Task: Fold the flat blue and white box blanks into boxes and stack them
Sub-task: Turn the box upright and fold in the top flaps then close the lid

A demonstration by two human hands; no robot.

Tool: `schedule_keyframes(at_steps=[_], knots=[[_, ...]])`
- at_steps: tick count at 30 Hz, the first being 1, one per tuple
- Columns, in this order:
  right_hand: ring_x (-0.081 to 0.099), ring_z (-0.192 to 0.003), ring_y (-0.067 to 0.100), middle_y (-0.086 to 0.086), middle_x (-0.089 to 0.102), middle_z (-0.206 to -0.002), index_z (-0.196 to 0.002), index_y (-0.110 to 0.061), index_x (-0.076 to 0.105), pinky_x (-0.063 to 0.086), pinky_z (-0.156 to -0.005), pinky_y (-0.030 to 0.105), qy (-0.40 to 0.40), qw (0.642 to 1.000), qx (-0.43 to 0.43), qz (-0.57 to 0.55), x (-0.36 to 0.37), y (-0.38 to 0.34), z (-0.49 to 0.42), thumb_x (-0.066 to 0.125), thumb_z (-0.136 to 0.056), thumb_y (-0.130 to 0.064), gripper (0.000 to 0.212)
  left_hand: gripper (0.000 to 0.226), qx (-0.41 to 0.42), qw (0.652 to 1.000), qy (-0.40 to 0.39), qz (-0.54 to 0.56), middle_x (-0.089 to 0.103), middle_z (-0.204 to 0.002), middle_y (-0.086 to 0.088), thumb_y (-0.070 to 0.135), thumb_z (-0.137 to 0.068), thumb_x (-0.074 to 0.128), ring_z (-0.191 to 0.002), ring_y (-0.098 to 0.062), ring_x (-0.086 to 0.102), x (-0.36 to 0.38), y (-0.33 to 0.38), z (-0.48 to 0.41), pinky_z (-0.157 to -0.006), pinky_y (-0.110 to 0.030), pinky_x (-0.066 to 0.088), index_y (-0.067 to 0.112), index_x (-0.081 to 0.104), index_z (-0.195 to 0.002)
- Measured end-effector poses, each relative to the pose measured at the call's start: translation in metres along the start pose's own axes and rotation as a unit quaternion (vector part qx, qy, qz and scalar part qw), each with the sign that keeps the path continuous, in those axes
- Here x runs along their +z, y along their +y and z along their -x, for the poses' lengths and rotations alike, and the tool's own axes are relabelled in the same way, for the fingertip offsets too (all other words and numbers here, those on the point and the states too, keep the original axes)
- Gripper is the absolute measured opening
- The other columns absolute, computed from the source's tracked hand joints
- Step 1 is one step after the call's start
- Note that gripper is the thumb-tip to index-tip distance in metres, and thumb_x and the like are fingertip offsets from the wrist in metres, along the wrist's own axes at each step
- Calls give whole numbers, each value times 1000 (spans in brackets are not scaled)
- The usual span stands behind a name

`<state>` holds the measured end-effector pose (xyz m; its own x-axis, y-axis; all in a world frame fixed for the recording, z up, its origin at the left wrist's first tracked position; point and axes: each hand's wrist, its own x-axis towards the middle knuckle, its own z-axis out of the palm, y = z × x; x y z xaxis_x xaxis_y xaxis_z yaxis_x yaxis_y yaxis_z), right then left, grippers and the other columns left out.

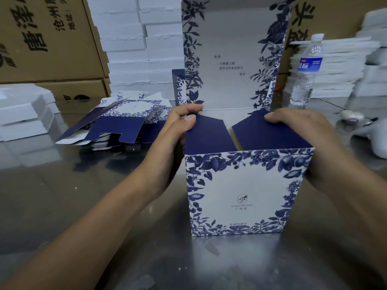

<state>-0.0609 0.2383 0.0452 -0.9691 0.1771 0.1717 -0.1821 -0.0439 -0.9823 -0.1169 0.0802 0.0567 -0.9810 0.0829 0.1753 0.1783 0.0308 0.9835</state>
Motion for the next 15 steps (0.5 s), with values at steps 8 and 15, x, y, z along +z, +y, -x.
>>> schedule_keyframes(at_steps=[8,15], knots=[[54,-36,6,-5,59,-43,-39,-19,64,39,-39,11,29,999,12,3,3,-3,3,61,-86,-16,47,40,67,997,-47,4,44,-81,6,-11,-94,16,-48,18,51,-7,-5,16,-56,-2,36,15,42,-77],[35,-23,0,28,44,-61,-102,19,54,26,-30,8,82,993,2,83,2,-10,3,60,-85,-10,34,40,53,995,-76,29,47,-80,5,-8,-95,16,-48,14,53,-8,-12,18,-55,-4,40,15,45,-80]])
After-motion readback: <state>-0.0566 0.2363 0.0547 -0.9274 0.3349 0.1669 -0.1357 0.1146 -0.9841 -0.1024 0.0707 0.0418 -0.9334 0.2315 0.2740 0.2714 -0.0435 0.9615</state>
